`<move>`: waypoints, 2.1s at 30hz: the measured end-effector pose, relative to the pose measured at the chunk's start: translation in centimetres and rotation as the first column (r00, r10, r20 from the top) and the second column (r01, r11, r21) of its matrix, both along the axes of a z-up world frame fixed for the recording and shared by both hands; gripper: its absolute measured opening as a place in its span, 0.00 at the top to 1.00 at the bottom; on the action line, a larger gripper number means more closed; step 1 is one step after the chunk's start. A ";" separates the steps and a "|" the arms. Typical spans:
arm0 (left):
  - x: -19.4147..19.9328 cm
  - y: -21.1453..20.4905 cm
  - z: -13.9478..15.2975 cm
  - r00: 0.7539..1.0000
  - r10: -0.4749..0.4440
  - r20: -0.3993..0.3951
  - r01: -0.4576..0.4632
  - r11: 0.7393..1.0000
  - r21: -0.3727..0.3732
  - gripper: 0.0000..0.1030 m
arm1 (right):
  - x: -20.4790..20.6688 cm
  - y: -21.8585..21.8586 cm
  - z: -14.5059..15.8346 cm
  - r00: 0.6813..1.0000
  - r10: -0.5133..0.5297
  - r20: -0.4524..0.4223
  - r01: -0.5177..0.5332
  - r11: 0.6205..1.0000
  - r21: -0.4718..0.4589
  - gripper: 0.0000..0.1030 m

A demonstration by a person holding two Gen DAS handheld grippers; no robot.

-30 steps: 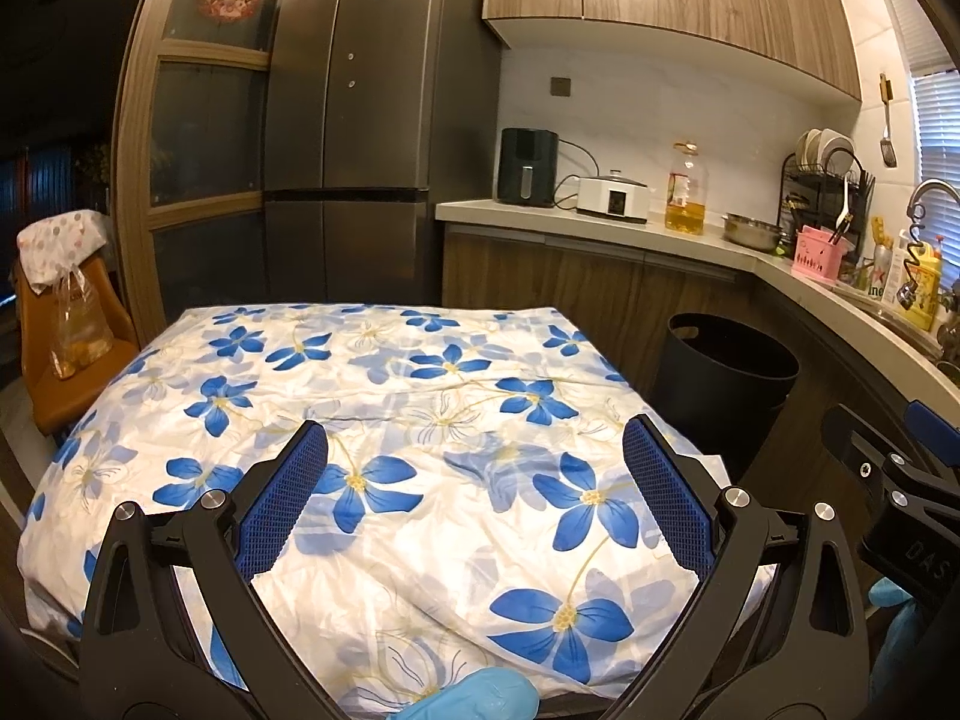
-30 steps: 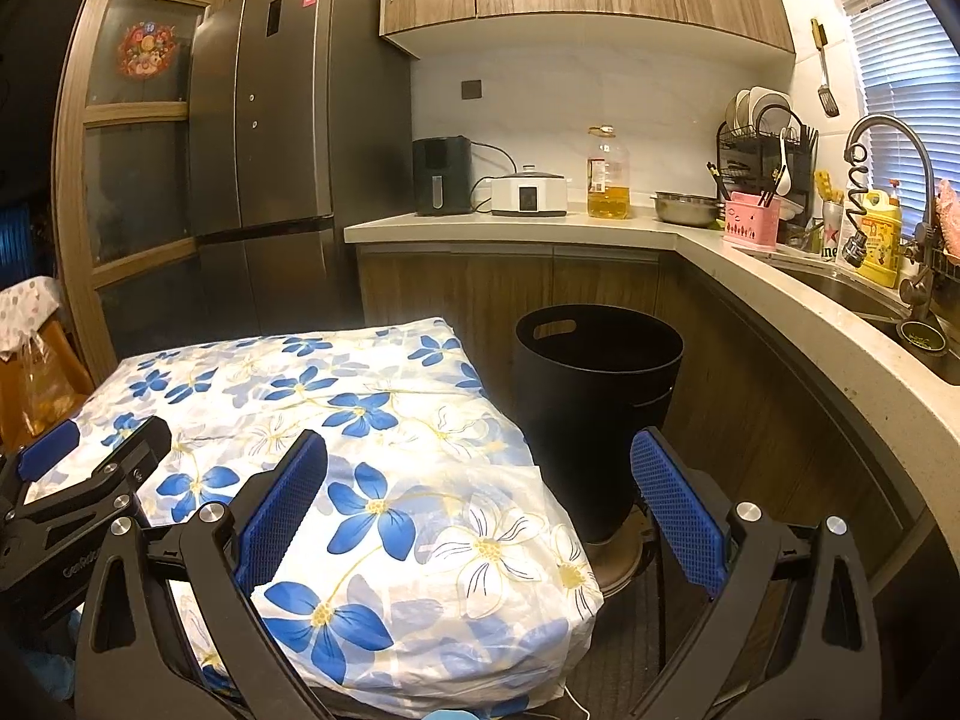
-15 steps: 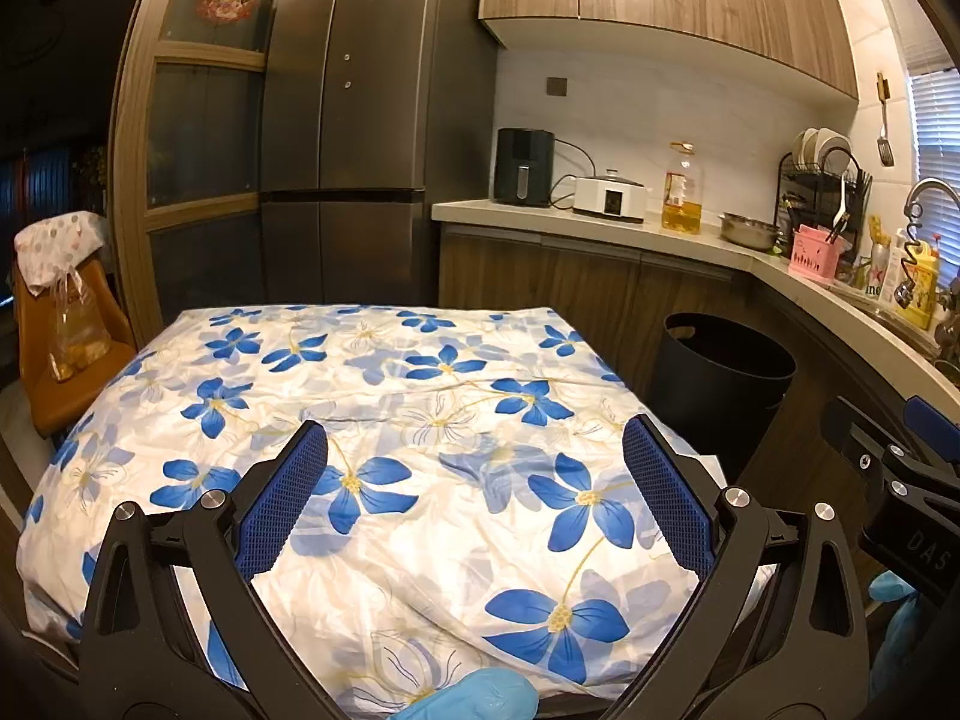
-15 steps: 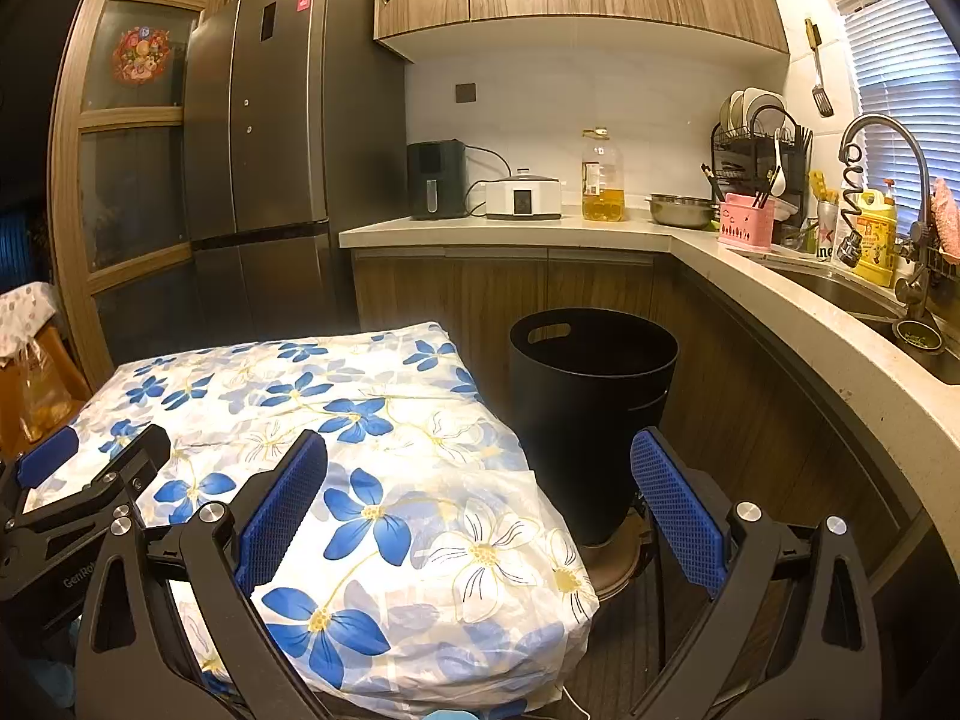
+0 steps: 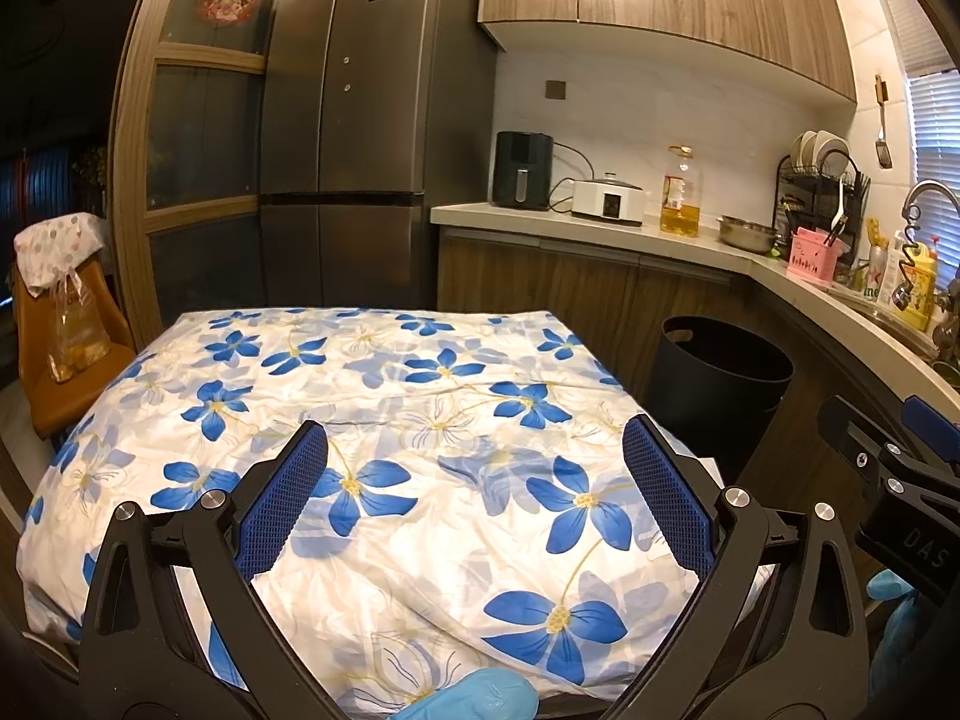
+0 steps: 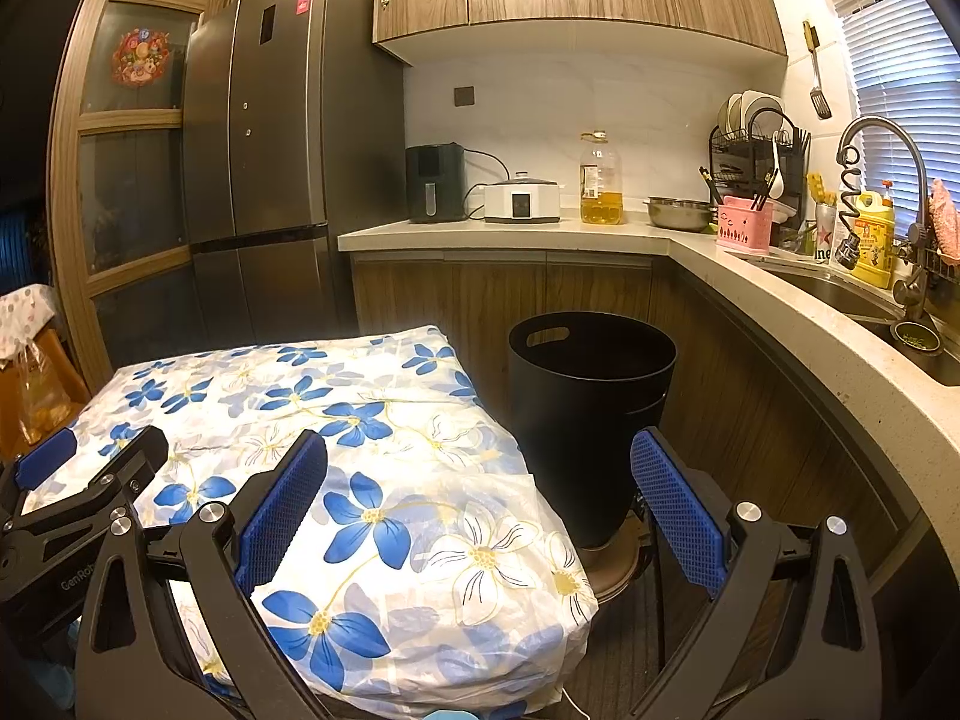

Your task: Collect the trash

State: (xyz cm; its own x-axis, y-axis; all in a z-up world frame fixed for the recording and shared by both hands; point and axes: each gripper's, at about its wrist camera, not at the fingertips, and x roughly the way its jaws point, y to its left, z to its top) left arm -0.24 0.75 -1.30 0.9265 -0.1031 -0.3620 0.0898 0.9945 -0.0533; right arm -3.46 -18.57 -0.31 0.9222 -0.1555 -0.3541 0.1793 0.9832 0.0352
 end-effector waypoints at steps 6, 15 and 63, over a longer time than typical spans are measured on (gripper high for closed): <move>0.0 0.0 0.0 1.000 -0.001 -0.001 0.001 1.000 -0.001 0.06 | 0.0 0.1 0.1 1.000 0.000 -0.001 0.000 1.000 0.000 0.05; 0.0 0.0 0.0 1.000 0.000 0.000 0.000 1.000 -0.001 0.06 | -0.1 0.0 0.1 1.000 0.000 0.001 0.000 1.000 0.000 0.05; -0.3 -0.3 0.2 1.000 -0.012 0.002 0.012 1.000 0.002 0.06 | 0.0 0.1 0.3 1.000 -0.005 0.004 0.005 1.000 0.001 0.05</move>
